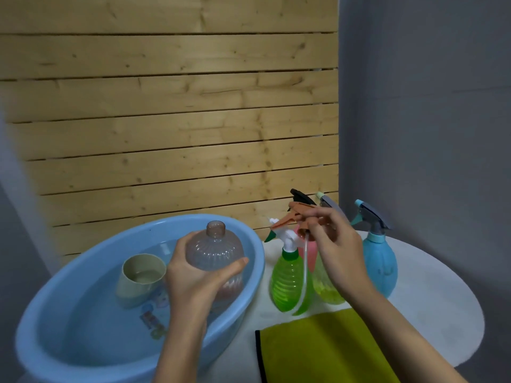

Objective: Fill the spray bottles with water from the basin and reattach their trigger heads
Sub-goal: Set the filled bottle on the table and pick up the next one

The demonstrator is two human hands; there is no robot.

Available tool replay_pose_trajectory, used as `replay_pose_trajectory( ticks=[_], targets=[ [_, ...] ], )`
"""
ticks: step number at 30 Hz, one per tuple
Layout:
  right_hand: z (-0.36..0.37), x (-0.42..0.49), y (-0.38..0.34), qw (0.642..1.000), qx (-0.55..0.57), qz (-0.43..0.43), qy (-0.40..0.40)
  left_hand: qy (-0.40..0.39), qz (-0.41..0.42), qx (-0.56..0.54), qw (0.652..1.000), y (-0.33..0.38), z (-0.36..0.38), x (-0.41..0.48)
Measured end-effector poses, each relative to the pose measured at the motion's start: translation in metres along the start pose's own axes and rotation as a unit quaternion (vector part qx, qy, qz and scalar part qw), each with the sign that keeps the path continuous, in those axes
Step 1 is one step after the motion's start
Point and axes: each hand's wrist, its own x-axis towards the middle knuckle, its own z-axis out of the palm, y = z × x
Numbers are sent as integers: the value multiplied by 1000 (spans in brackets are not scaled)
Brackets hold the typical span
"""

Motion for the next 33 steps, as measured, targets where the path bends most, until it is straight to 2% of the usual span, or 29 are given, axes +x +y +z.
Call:
replay_pose_trajectory(
  ticks=[3,13,17,26,33],
  targets=[
    [15,5,-7,996,82,36,-22,7,-2,8,1000,-4,-4,5],
    [75,36,-20,961,231,138,-66,48,-17,-12,999,7,-26,24],
    [100,37,-21,964,221,125,-77,66,-15,7,998,3,-41,35],
    [148,29,-21,943,248,186,-122,138,-23,84,987,-8,-77,54],
    [151,21,-28,948,244,171,-109,157,-17,147,976,-14,-93,54]
  ],
)
